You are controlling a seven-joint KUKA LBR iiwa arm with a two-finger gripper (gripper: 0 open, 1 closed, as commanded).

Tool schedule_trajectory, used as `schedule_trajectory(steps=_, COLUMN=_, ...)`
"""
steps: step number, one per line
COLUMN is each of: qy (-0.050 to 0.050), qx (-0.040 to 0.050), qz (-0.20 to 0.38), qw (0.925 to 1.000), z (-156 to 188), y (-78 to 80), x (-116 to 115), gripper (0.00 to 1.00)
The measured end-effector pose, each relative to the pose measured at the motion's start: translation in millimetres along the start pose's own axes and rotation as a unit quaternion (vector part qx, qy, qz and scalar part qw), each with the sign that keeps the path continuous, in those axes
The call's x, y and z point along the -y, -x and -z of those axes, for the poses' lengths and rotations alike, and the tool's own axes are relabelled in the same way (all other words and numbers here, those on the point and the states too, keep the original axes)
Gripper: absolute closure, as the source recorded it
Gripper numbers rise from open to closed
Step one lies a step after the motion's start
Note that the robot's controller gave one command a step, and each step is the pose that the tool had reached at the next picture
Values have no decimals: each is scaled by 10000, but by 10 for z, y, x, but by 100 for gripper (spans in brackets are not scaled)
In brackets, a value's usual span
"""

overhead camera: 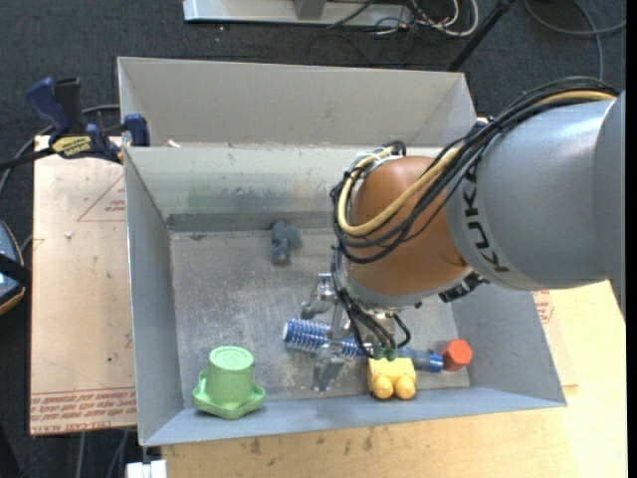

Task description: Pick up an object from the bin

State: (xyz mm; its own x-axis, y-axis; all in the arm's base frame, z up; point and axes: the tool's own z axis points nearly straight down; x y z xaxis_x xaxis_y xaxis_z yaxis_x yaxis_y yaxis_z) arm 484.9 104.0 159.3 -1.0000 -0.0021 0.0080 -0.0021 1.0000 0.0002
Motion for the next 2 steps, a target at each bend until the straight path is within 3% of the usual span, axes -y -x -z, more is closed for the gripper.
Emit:
schedule_trajectory(steps=1, qy=17, qx=70, qz=684, qw=9976, z=-878, y=235, x=401, gripper=0)
schedule_trajectory(steps=2, qy=14, qx=90, qz=684, qw=9976, z=-837, y=248, x=395, gripper=100)
